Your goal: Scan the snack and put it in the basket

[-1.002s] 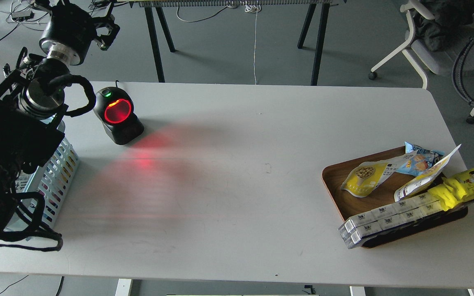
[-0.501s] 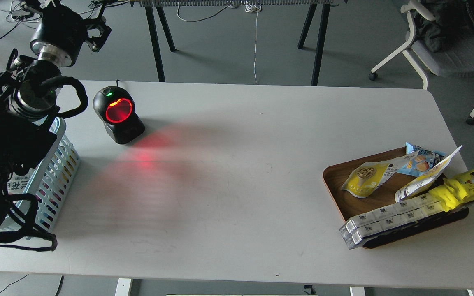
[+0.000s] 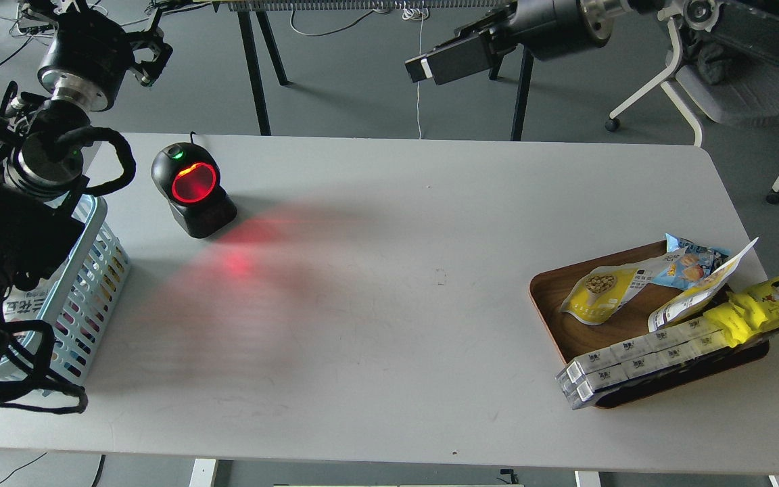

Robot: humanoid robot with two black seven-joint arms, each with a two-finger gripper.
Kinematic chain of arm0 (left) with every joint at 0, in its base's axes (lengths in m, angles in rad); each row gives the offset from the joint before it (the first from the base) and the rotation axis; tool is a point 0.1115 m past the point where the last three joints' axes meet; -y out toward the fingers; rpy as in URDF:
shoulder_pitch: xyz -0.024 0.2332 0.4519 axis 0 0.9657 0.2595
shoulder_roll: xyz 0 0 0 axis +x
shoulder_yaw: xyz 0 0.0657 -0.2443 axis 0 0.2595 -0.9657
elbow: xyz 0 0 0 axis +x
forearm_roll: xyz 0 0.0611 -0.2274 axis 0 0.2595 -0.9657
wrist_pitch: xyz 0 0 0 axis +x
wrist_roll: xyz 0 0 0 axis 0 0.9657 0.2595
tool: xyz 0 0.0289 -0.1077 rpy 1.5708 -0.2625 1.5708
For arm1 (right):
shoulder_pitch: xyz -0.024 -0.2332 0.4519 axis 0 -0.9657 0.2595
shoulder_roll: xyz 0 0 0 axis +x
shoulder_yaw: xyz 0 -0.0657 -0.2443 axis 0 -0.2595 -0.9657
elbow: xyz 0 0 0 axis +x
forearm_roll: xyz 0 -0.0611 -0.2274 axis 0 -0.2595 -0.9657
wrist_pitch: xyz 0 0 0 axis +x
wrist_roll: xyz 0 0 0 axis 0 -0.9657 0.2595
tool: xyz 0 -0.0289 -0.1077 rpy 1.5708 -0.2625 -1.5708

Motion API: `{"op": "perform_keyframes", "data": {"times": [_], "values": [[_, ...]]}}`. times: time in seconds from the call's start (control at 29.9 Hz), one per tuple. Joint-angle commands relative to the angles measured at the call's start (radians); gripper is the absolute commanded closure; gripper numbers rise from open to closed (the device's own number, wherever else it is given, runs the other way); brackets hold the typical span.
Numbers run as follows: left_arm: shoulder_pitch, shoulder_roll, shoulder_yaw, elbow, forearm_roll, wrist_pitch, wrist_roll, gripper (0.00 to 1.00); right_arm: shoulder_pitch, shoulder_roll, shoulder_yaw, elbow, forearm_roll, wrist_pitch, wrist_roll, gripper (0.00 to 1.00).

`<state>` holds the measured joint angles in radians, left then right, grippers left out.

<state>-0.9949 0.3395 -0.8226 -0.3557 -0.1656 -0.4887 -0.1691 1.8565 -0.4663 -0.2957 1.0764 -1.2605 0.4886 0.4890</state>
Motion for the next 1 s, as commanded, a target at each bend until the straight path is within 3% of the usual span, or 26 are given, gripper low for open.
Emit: {"op": "perform_keyframes", "data": {"times": [0.0,0.23,0.37,0.63,0.97], "values": [[0.002,0.006,-0.001,0.0,0.0,0.0,0.0,0.0,0.03,-0.011,-0.04,0.083,-0.089,0.0,0.0,0.01],[0.004,0.006,0.0,0.0,0.0,0.0,0.0,0.0,0.053,-0.017,-0.146,0.177,-0.307,0.0,0.0,0.01],[0.004,0.01,0.0,0.0,0.0,0.0,0.0,0.0,0.079,-0.035,-0.197,0.23,-0.405,-0.054,0.0,0.02],[0.005,0.016,0.0,0.0,0.0,0.0,0.0,0.0,0.124,-0.173,-0.335,0.439,-0.554,-0.062,0.0,0.08],[0.007,0.013,0.0,0.0,0.0,0.0,0.002,0.0,0.109,-0.321,-0.453,0.491,-0.727,-0.093,0.0,0.12]]}}
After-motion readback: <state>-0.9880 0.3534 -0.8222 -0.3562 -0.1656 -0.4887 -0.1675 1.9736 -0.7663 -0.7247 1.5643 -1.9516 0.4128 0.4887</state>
